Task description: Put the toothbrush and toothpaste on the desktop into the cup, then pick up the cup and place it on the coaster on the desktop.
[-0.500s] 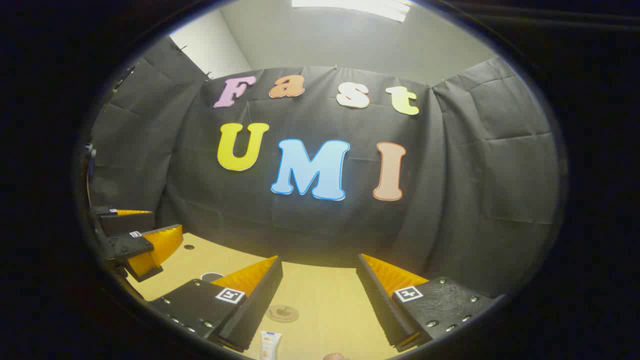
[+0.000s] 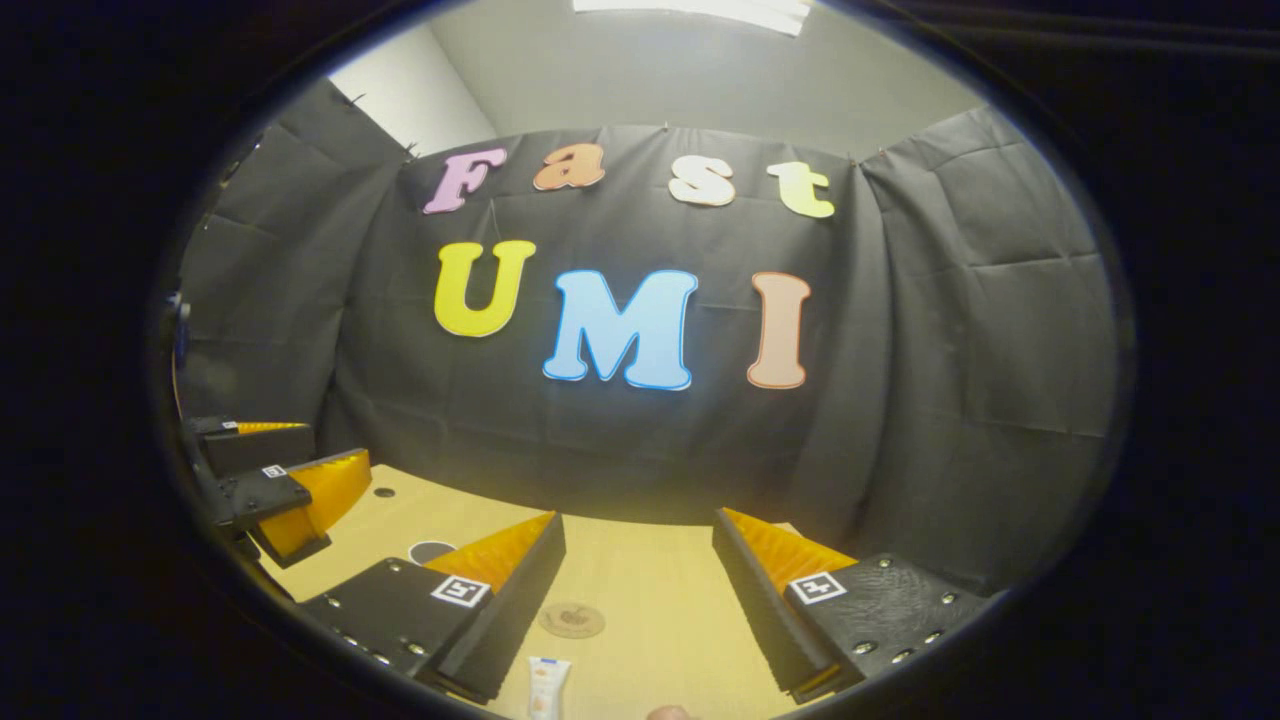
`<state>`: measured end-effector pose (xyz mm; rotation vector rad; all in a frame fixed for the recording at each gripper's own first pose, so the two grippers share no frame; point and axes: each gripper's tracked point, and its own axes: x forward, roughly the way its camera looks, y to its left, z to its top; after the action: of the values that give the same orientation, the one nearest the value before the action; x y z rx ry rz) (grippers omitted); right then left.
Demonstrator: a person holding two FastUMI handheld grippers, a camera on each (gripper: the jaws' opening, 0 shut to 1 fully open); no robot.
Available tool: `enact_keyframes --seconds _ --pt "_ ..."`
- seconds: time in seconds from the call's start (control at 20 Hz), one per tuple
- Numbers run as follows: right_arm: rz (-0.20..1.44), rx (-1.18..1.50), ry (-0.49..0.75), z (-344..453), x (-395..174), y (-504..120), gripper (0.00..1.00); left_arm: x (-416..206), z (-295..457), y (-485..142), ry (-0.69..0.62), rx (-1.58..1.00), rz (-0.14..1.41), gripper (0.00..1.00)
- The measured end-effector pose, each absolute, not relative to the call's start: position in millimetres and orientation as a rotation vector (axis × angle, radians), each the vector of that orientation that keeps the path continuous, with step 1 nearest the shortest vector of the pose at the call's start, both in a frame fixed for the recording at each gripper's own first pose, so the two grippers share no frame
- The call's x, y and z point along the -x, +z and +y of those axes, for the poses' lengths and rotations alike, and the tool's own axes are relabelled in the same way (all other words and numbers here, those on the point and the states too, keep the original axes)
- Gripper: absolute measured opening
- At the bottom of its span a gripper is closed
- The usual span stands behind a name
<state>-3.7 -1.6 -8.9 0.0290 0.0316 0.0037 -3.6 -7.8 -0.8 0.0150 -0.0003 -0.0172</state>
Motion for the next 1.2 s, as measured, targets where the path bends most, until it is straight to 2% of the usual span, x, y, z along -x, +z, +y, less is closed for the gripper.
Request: enact_keyframes --seconds 0.05,0.2,0.25,0.3,0.4,0.45,0.5,0.55,0.65,0.7,1.2 --pt "0.035 -0.03 0.003 -2 3 -10 0.93 4 -8 -1 -0.019 -0.016 0.0 1.0" --pt "0.047 -0.035 0.007 0 4 -13 0.93 5 -11 -4 -0.023 -0.013 0.009 1.0" --pt "0.053 -0.037 0.008 -1 4 -17 0.93 5 -12 -7 -0.025 -0.011 0.016 0.92" --pt "0.065 -0.039 0.008 -2 5 -20 0.93 6 -13 -10 -0.029 -0.008 0.027 1.0" --pt "0.088 -0.047 0.013 1 8 -25 0.93 6 -14 -22 -0.038 0.001 0.066 1.0" --pt "0.101 -0.054 0.015 2 7 -29 0.93 5 -13 -31 -0.04 0.002 0.092 0.92" --pt "0.118 -0.062 0.018 3 5 -34 0.93 4 -12 -38 -0.04 0.003 0.116 0.92" --pt "0.136 -0.073 0.025 5 5 -38 0.93 2 -13 -44 -0.044 0.006 0.136 1.0" --pt "0.181 -0.1 0.036 9 2 -48 0.93 2 -13 -56 -0.05 0.009 0.177 1.0" --pt "0.209 -0.116 0.047 12 1 -54 0.93 1 -13 -64 -0.052 0.008 0.199 0.92" --pt "0.496 -0.221 0.099 34 -5 -123 0.95 -8 -11 -148 -0.059 0.046 0.481 0.93"
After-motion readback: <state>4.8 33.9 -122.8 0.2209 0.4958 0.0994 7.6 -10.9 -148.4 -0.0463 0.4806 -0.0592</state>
